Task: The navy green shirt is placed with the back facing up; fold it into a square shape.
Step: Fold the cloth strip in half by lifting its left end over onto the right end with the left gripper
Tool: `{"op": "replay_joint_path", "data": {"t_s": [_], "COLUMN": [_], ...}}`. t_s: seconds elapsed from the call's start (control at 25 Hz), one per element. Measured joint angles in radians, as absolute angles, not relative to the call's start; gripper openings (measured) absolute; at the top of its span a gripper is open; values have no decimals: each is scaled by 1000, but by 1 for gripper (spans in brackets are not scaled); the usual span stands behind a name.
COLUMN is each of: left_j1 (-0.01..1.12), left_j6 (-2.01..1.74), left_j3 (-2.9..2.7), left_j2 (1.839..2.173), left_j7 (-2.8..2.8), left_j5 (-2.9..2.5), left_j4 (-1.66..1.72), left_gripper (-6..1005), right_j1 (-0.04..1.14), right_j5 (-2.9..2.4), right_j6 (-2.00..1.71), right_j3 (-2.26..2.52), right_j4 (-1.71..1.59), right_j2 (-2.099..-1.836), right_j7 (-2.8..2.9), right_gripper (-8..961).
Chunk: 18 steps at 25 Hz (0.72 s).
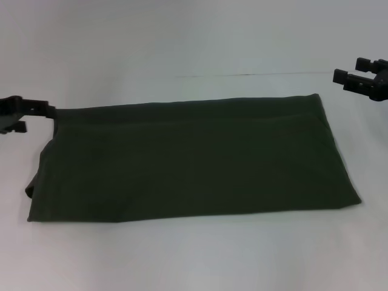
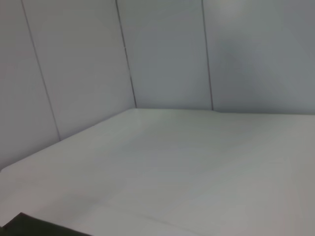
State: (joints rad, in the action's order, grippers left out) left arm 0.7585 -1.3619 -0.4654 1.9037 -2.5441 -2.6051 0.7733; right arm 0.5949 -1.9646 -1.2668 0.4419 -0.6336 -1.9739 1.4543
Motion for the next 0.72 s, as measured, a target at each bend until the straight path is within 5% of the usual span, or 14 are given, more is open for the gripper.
{"op": "replay_joint_path", "data": {"t_s": [0.28,0.72], "left_j1": [715,643], "left_j6": [-1335,-1247], "left_j3": [-463,-463], "left_j2": [1956,1982], "left_j7": [-2244,-2086], "left_j5": [-2438,-2389], "left_j4": [740,657], "left_gripper": [884,880], "right_j1": [593,579], "right_j5": [-1936,-1952], "right_j6": [-1259,-1263], "right_j3": [446,459], "right_j4": [-631,-585], "right_j2": [-1981,-1991], "right_j7": [1412,1346], "right_gripper": [776,776]}}
